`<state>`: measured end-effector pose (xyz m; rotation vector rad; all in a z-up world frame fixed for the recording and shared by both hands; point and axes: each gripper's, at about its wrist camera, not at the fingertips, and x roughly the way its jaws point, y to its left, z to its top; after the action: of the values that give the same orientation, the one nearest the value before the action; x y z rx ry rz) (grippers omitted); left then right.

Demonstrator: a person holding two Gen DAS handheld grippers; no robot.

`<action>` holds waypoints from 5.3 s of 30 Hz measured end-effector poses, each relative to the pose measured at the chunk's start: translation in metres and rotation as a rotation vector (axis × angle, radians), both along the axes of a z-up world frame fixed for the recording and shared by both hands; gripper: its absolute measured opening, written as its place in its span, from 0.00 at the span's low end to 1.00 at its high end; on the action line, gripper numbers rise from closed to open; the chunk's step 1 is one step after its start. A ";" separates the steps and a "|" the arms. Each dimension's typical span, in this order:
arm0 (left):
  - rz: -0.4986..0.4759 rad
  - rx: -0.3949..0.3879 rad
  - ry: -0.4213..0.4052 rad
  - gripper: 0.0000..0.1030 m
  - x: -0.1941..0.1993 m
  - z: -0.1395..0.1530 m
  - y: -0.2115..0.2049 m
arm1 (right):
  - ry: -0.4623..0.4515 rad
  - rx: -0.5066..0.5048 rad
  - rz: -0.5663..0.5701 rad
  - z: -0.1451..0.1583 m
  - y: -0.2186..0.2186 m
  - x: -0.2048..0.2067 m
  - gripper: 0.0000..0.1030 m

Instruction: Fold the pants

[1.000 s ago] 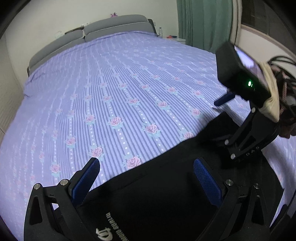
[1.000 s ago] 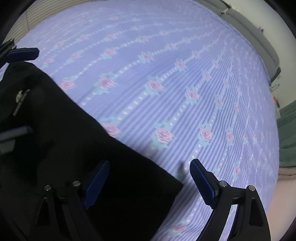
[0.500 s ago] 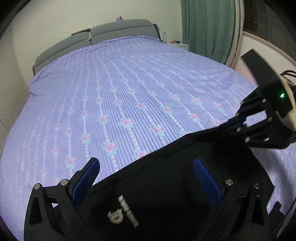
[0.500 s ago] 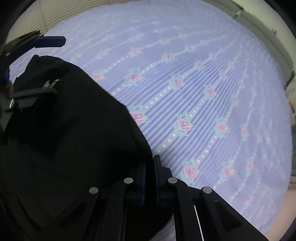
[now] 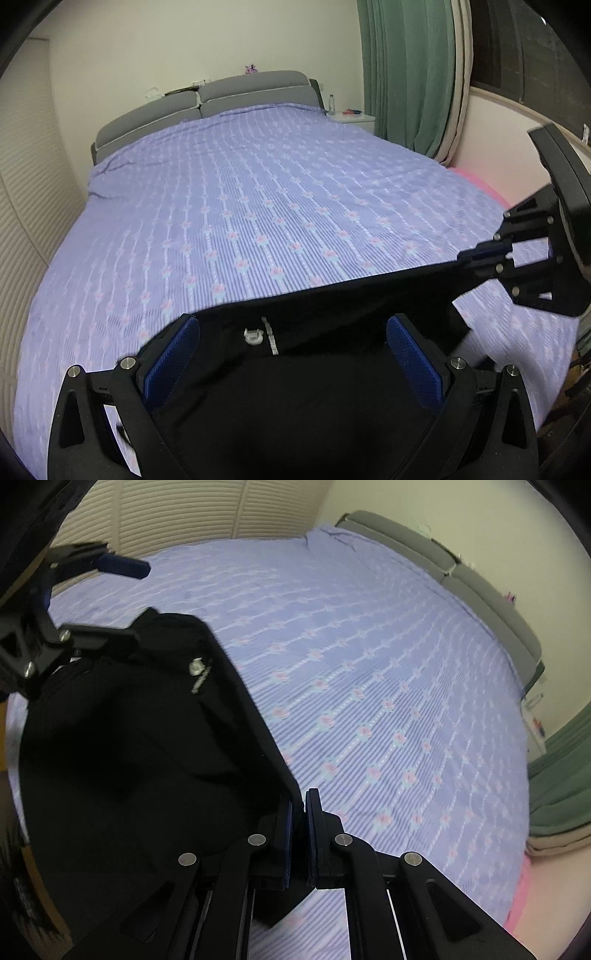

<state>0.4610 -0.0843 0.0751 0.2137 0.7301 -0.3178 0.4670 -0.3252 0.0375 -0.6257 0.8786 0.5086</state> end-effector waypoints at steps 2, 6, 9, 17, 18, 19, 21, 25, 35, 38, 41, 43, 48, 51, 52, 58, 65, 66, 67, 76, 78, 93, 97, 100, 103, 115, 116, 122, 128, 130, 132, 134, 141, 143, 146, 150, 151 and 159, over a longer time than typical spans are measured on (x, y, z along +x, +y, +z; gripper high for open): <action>0.006 -0.014 -0.003 1.00 -0.025 0.005 0.007 | -0.013 0.008 0.011 0.001 0.004 -0.023 0.07; 0.029 -0.041 -0.001 1.00 -0.067 0.008 0.022 | -0.058 0.025 0.017 0.002 0.015 -0.083 0.07; 0.054 -0.045 -0.009 1.00 -0.097 0.006 0.032 | -0.076 0.033 0.017 -0.008 0.018 -0.121 0.07; 0.059 -0.007 -0.017 1.00 -0.152 -0.024 0.031 | -0.082 0.074 -0.023 -0.050 0.019 -0.202 0.07; 0.055 -0.001 -0.020 1.00 -0.158 -0.029 0.030 | -0.092 0.072 -0.026 -0.057 0.020 -0.215 0.07; 0.052 0.009 -0.023 1.00 -0.165 -0.035 0.028 | -0.097 0.074 -0.031 -0.064 0.023 -0.227 0.07; 0.044 0.013 -0.017 1.00 -0.173 -0.043 0.025 | -0.105 0.086 -0.045 -0.073 0.024 -0.243 0.07; 0.027 0.002 -0.015 1.00 -0.191 -0.055 0.018 | -0.121 0.090 -0.080 -0.095 0.021 -0.276 0.07; -0.010 0.024 -0.009 1.00 -0.221 -0.072 0.005 | -0.181 0.036 -0.080 -0.126 0.030 -0.341 0.07; -0.009 0.023 0.004 1.00 -0.226 -0.081 0.001 | -0.142 0.024 -0.106 -0.144 0.022 -0.340 0.07; -0.011 0.023 0.007 1.00 -0.229 -0.085 -0.002 | -0.120 0.028 -0.127 -0.155 0.014 -0.338 0.07; -0.009 0.027 0.006 1.00 -0.230 -0.089 -0.003 | -0.112 0.026 -0.126 -0.160 0.012 -0.338 0.07; 0.005 0.021 0.028 1.00 -0.229 -0.098 -0.002 | -0.066 0.023 -0.114 -0.174 0.016 -0.333 0.07; 0.008 0.025 0.033 1.00 -0.229 -0.100 -0.003 | -0.035 0.029 -0.118 -0.185 0.018 -0.329 0.08; 0.007 0.028 0.032 1.00 -0.229 -0.100 -0.003 | -0.033 0.033 -0.121 -0.187 0.018 -0.329 0.08; 0.012 0.029 0.031 1.00 -0.231 -0.098 0.004 | -0.009 0.128 -0.133 -0.182 0.008 -0.332 0.25; 0.041 0.004 0.011 1.00 -0.234 -0.083 0.026 | -0.150 0.234 -0.173 -0.122 -0.006 -0.342 0.55; 0.051 -0.001 0.008 1.00 -0.233 -0.080 0.030 | -0.160 0.234 -0.174 -0.114 -0.004 -0.339 0.55; 0.066 -0.007 0.004 1.00 -0.232 -0.076 0.038 | -0.167 0.240 -0.167 -0.104 -0.002 -0.332 0.55; 0.318 -0.070 -0.030 1.00 -0.193 -0.049 0.151 | -0.159 0.266 -0.094 -0.048 0.075 -0.213 0.55; 0.365 -0.078 -0.033 1.00 -0.181 -0.047 0.176 | -0.133 0.283 -0.075 -0.045 0.100 -0.182 0.55; -0.116 0.066 0.087 0.95 0.020 -0.076 0.177 | -0.104 0.220 -0.115 -0.070 0.210 -0.071 0.55; -0.290 0.089 0.191 0.83 0.072 -0.097 0.152 | -0.093 0.241 -0.207 -0.078 0.196 -0.062 0.55; -0.345 0.064 0.277 0.79 0.104 -0.112 0.143 | -0.029 0.326 -0.298 -0.088 0.170 -0.046 0.55; -0.401 0.044 0.368 0.73 0.123 -0.130 0.137 | 0.013 0.390 -0.358 -0.094 0.147 -0.033 0.55; -0.401 -0.007 0.425 0.11 0.114 -0.124 0.152 | 0.030 0.424 -0.419 -0.097 0.119 -0.017 0.55; -0.393 -0.006 0.410 0.11 0.108 -0.117 0.154 | 0.026 0.426 -0.419 -0.096 0.117 -0.016 0.55; -0.337 -0.017 0.298 0.08 0.050 -0.070 0.180 | -0.005 0.411 -0.396 -0.077 0.127 -0.046 0.55; -0.286 -0.054 0.160 0.08 -0.042 -0.033 0.213 | -0.038 0.409 -0.364 -0.054 0.139 -0.089 0.55; -0.257 -0.053 0.124 0.08 -0.076 -0.035 0.224 | -0.056 0.406 -0.345 -0.045 0.145 -0.106 0.55; -0.230 -0.057 0.100 0.08 -0.099 -0.040 0.234 | -0.078 0.390 -0.321 -0.037 0.153 -0.125 0.55; -0.194 -0.086 0.076 0.08 -0.119 -0.049 0.247 | -0.092 0.375 -0.302 -0.033 0.160 -0.141 0.55; -0.091 -0.197 0.072 0.02 -0.158 -0.096 0.285 | -0.071 0.328 -0.249 -0.043 0.192 -0.188 0.55; -0.079 -0.198 0.095 0.02 -0.167 -0.114 0.286 | -0.047 0.321 -0.231 -0.054 0.201 -0.201 0.55; -0.070 -0.214 0.118 0.02 -0.180 -0.132 0.286 | -0.021 0.299 -0.213 -0.069 0.215 -0.212 0.55; -0.054 -0.236 0.118 0.10 -0.189 -0.144 0.289 | -0.004 0.291 -0.200 -0.081 0.224 -0.219 0.55; -0.050 -0.243 0.117 0.23 -0.190 -0.146 0.290 | -0.004 0.288 -0.195 -0.083 0.226 -0.220 0.55; -0.004 -0.303 0.131 0.56 -0.181 -0.162 0.286 | 0.008 0.280 -0.204 -0.103 0.228 -0.226 0.55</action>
<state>0.2803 0.2021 -0.0871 -0.0933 0.7999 -0.4447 0.2408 -0.0971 -0.0652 -0.2756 0.8494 0.4394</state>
